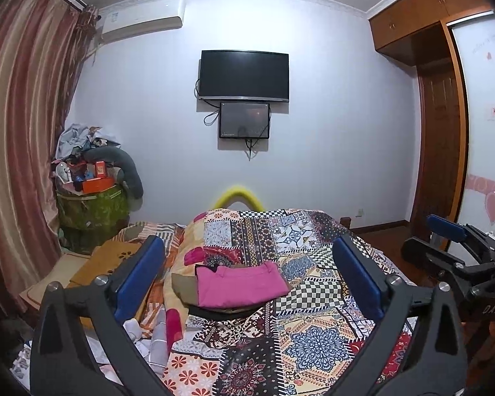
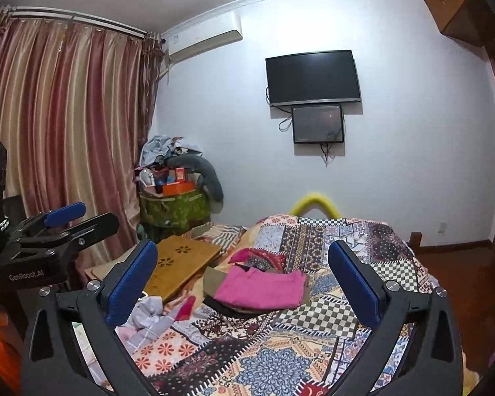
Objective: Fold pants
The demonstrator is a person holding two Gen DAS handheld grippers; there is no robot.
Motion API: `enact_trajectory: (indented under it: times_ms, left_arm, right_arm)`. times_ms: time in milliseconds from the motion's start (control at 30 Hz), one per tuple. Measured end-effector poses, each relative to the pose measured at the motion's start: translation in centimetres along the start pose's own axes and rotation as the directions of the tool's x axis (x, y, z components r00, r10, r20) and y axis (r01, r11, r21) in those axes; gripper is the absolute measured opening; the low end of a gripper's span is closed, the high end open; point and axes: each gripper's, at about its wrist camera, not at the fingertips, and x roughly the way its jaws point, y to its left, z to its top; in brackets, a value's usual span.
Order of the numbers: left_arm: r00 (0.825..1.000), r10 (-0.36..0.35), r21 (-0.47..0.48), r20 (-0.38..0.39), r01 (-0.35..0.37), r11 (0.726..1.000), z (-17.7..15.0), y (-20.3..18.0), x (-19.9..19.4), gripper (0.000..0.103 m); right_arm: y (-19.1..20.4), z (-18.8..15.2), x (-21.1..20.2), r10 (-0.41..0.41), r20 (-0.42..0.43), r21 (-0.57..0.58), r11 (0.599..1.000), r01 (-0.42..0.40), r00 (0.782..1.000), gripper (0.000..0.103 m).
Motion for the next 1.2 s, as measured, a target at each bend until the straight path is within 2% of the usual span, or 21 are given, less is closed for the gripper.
enact_trajectory:
  times_ms: [400,1200]
  left_arm:
    - [1.0,0.005,0.002,-0.027,-0.005,1.0,-0.6,0.1,1.0,0.103]
    - [1.0,-0.006,-0.002,-0.03,0.006,1.0,-0.9,0.3,1.0,0.103]
  right_arm:
    - [-0.5,-0.4,-0.2,-0.009,-0.018,0.015,1.0,0.01,1.0,0.103]
    - [-0.3,-0.3,-0.7,-0.012,-0.013,0.007,1.0,0.012,1.0,0.103]
